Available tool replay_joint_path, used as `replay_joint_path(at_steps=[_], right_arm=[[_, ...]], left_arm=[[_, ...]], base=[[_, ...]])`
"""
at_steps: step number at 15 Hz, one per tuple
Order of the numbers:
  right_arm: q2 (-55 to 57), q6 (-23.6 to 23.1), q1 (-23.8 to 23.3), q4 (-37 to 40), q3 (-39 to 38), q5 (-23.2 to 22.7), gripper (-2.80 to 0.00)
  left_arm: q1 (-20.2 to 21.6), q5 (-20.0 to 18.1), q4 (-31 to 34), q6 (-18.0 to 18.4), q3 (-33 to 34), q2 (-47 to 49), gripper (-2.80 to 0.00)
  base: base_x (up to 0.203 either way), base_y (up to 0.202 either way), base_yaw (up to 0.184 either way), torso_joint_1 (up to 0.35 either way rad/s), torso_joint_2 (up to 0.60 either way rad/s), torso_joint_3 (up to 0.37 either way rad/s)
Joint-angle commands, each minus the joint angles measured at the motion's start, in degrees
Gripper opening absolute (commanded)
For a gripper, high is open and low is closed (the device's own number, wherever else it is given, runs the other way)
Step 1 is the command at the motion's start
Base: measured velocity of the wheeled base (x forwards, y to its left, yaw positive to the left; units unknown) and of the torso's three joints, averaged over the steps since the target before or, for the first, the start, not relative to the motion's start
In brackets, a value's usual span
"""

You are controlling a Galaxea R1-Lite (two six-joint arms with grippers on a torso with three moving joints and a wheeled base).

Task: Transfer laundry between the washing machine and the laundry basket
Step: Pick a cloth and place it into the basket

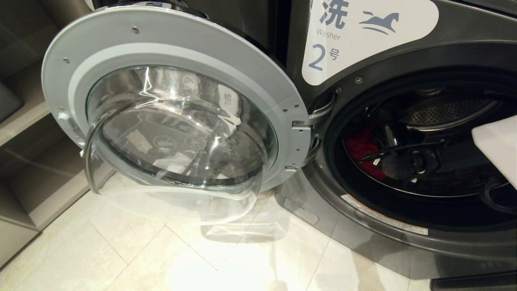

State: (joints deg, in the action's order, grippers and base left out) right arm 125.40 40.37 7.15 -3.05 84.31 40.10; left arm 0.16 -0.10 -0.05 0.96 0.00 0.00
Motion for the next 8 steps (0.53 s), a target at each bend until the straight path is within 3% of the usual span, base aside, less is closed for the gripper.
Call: replay_joint_path(at_steps=[1,5,8], right_arm=[[1.4,3.2,-1.1,7.1,5.0,-1.3,-2.8],[3.8,5.9,-3.4,13.8,11.2,-11.8,-2.8],[5.6,5.9,-4.8,14.2,16.6,-15.6,-2.8]], left_arm=[[0.0,0.0,0.0,0.0,0.0,0.0,-2.8],[0.0,0.0,0.0,0.0,0.0,0.0,-2.8],[0.0,0.0,0.0,0.0,0.0,0.0,-2.8]], base=[[0.0,0.0,0.0,0.0,0.0,0.0],[0.0,0.0,0.0,0.0,0.0,0.0],[0.0,0.0,0.0,0.0,0.0,0.0]])
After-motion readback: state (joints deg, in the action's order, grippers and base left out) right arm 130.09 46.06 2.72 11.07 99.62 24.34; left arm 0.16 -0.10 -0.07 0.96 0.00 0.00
